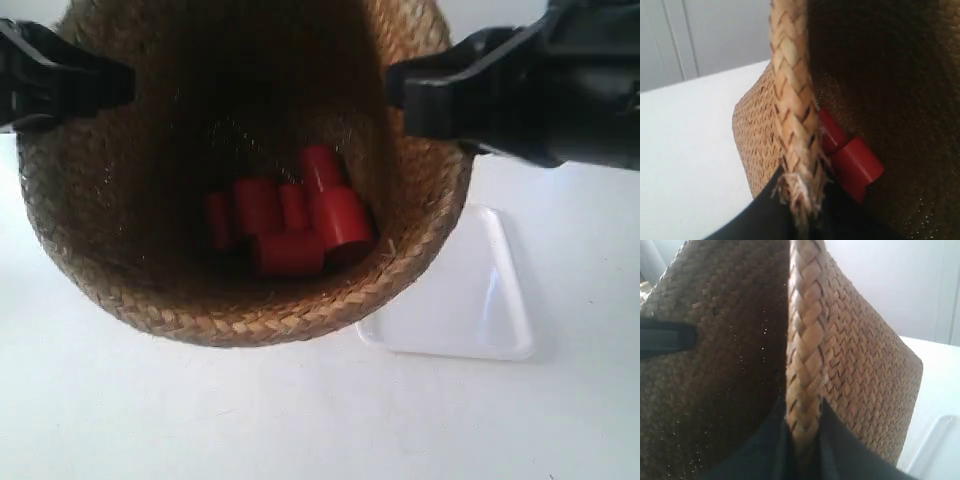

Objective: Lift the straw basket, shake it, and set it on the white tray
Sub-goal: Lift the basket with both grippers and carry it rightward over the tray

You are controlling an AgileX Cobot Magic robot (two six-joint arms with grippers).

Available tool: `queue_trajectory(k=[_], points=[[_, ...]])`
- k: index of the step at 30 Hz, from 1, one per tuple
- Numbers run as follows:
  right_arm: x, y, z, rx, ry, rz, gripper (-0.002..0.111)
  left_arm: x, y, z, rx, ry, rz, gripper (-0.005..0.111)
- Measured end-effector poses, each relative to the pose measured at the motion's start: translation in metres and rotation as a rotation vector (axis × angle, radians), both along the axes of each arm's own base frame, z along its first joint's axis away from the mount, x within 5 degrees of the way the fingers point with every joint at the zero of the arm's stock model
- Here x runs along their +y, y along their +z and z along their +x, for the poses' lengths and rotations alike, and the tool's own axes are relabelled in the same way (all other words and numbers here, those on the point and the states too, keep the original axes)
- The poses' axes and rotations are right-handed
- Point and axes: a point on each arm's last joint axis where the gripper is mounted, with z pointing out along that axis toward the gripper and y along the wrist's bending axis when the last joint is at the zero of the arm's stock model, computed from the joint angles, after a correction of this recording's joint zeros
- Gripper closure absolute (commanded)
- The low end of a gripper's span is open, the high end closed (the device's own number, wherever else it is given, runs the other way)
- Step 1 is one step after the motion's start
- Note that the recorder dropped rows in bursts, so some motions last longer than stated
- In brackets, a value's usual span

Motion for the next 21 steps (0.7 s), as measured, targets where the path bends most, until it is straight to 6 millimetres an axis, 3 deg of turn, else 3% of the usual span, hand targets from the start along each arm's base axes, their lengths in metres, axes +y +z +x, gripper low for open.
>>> queue_trajectory(k=[2,5,7,14,15,18,19,21], points=[[0.000,-0.009,0.002,0.012,-0.013,-0.005,0.108,0.001,-0.011,0.004,0.039,0.027,-0.012,0.107],[0.007,-0.050,0.015,0.168,-0.009,-0.080,0.108,-0.002,-0.053,0.014,0.211,0.044,0.042,0.107],[0.009,-0.060,0.016,0.222,-0.003,-0.098,0.108,-0.001,-0.059,0.013,0.245,0.044,0.052,0.107],[0.009,-0.057,0.018,0.187,-0.019,-0.080,0.108,0.000,-0.054,0.015,0.206,0.065,0.023,0.107],[0.009,-0.052,0.017,0.183,-0.013,-0.077,0.108,0.000,-0.050,0.013,0.207,0.061,0.022,0.107],[-0.001,-0.011,-0.003,0.069,0.006,-0.012,0.108,0.009,-0.015,-0.003,0.083,0.051,0.005,0.107],[-0.004,-0.006,-0.006,0.035,-0.001,-0.001,0.108,0.012,-0.010,-0.004,0.052,0.071,-0.011,0.107],[-0.002,-0.016,0.000,0.040,-0.015,-0.014,0.108,0.016,-0.016,0.004,0.075,0.120,-0.027,0.107]])
